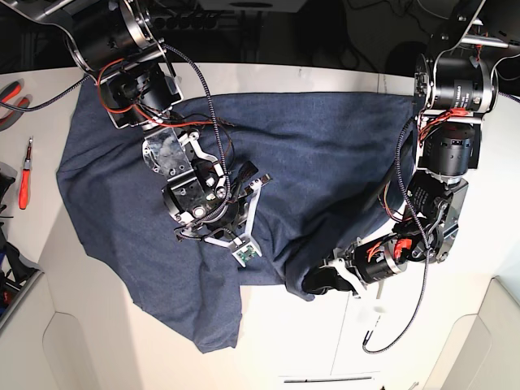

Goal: Layout the t-shirt on the table in an organized manner, then fold the t-shirt properly

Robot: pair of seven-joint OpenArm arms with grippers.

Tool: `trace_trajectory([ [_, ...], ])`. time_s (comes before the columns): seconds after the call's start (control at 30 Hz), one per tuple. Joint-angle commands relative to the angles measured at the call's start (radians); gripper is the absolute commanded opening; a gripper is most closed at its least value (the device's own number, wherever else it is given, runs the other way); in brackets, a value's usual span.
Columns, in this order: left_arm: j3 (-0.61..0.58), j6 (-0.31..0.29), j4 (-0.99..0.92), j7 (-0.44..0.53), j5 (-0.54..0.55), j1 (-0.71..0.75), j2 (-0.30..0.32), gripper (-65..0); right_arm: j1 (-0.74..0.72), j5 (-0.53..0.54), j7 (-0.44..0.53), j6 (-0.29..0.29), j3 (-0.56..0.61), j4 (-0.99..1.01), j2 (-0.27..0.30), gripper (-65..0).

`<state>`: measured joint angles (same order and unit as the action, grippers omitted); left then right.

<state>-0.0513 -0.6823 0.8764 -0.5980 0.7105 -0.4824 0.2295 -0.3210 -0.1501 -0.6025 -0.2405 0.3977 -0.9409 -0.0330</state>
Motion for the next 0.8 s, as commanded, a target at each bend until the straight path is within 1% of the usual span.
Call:
trace_trajectory([
  [0.0,0.005,-0.016,0.031,0.022,-0.002,-0.033,0.004,-65.0,0.014,0.001,-0.075,-0.025,0.002,0.01,0.005,-65.0],
  [0.17,0.005,-0.016,0.1,0.022,-0.186,-0.033,0.016,-65.0,0.014,0.001,-0.075,-0.025,0.002,0.01,0.005,-65.0],
  [0.27,0.005,-0.016,0.154,0.03,-0.281,-0.033,0.042,-65.0,0.014,0.0,-0.075,-0.025,0.002,0.01,0.005,-65.0],
  [0.3,0.005,-0.002,0.172,0.039,-0.316,-0.033,0.054,-65.0,0.014,0.001,-0.075,-0.025,0.002,0.01,0.005,-65.0],
  [0.4,0.005,0.088,0.219,0.065,-0.414,-0.033,0.089,-65.0,0.014,0.001,-0.075,-0.025,0.002,0.01,0.005,-65.0],
  [0.5,0.005,0.177,0.235,0.098,-0.471,-0.033,0.121,-65.0,0.014,0.0,-0.075,-0.025,0.002,0.01,0.005,-65.0],
  [0.53,0.005,0.2,0.235,0.111,-0.483,-0.033,0.13,-65.0,0.014,0.001,-0.075,-0.025,0.002,0.01,0.005,-65.0],
  [0.67,0.005,0.26,0.235,0.159,-0.533,-0.033,0.159,-65.0,0.014,0.001,-0.075,-0.025,0.002,0.01,0.005,-65.0],
  [0.73,0.005,0.308,0.235,0.189,-0.563,-0.033,0.17,-65.0,0.014,0.001,-0.075,-0.025,0.002,0.01,0.005,-65.0],
  [0.77,0.005,0.344,0.235,0.201,-0.582,-0.033,0.174,-65.0,0.014,0.001,-0.075,-0.025,0.002,0.01,0.005,-65.0],
])
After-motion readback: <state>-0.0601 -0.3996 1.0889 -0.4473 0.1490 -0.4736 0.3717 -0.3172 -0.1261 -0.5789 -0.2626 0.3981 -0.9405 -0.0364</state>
